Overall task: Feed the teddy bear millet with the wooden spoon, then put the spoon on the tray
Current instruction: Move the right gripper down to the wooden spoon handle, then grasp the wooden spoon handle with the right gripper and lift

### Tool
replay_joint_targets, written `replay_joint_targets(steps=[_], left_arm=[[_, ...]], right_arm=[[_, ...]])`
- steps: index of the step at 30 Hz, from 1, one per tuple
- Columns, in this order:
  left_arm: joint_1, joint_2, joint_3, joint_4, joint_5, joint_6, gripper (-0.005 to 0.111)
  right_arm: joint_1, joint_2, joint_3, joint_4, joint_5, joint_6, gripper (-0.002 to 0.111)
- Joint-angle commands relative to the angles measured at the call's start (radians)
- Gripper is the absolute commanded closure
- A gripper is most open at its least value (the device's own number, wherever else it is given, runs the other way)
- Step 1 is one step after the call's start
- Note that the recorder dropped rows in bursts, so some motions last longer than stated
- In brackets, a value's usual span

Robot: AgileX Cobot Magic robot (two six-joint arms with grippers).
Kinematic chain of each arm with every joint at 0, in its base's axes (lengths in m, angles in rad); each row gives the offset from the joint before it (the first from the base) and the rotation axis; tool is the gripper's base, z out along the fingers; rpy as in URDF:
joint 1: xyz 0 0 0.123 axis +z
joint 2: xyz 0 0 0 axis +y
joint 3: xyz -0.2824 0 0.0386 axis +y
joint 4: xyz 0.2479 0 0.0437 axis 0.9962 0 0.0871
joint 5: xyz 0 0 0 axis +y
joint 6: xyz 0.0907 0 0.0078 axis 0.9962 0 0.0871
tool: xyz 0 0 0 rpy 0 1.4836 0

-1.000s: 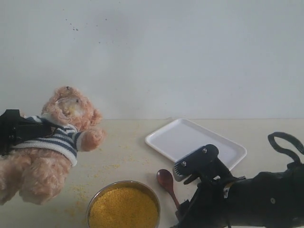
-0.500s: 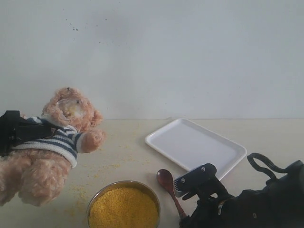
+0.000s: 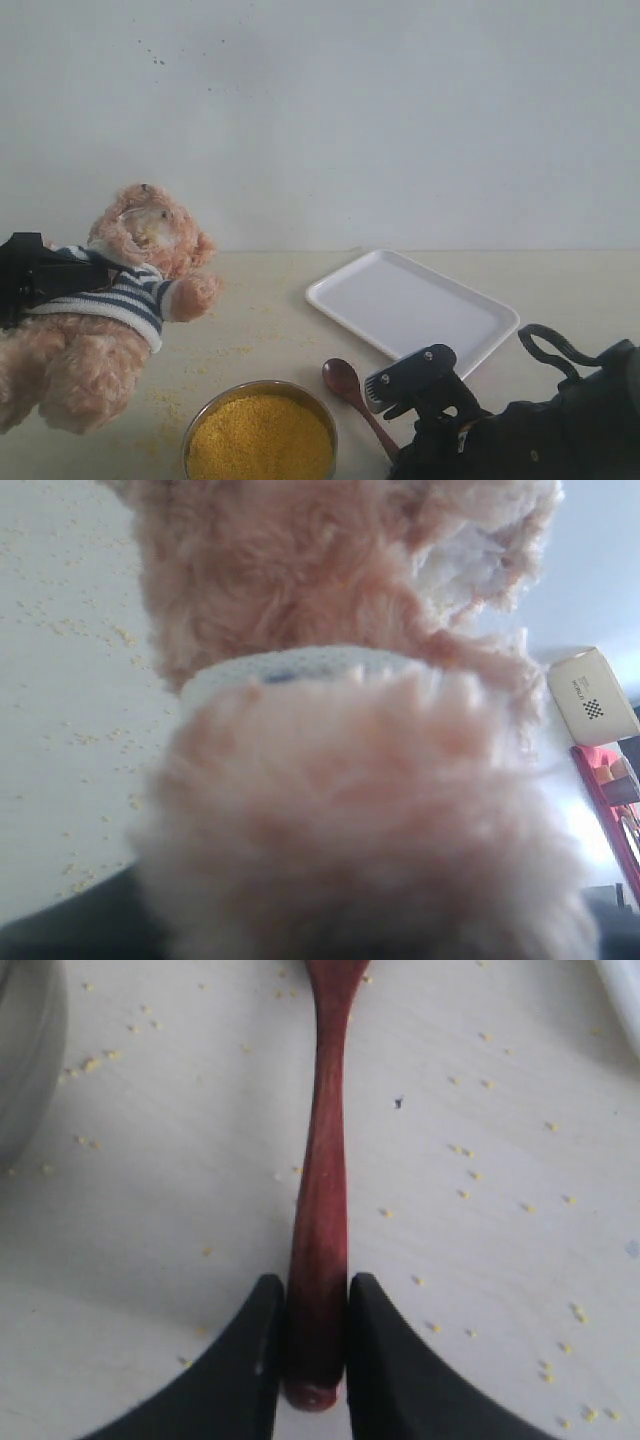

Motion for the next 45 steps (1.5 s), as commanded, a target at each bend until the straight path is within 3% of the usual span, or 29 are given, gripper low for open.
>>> replay_joint_targets(steps=[1,14,20,23,28,31,40,45], left_arm=[[0.003,-0.003,0.001,-0.007,0.023,0.007,0.103],[0.003,-0.003,0.001,-0.007,0.023,0.007,0.103],[0.003,-0.003,0.001,-0.009,0.021,0.007,0.103],[0.003,-0.003,0.001,-0.02,0.021,0.007,0.103],[0.003,-0.003,0.001,-0.022,0.021,0.007,0.103],[0.003,-0.003,0.001,-0.017,0.023,0.007,0.103],[0.003,-0.003,0.001,0.001,0.023,0.005,0.103],[0.003,-0.003,0.001,0.001,-0.002,0.005,0.103]], right_arm=[[0.003,0.001,0.005,0.001,0.008,-0.003,0.108],[-0.013,-0.124,0.005,0.001,0.077,-0.047,0.108],[-0.148,-0.234,-0.002,0.001,0.192,-0.044,0.108],[-0.204,-0.304,-0.051,0.001,0.352,-0.059,0.108],[-0.24,-0.386,-0.22,-0.004,0.859,-0.266,0.108],[-0.24,-0.402,-0.316,-0.002,1.044,-0.266,0.108],[-0.232,-0.404,-0.445,0.003,1.342,-0.224,0.108],[-0.141,-0.404,-0.455,-0.036,1.376,-0.181,0.109]])
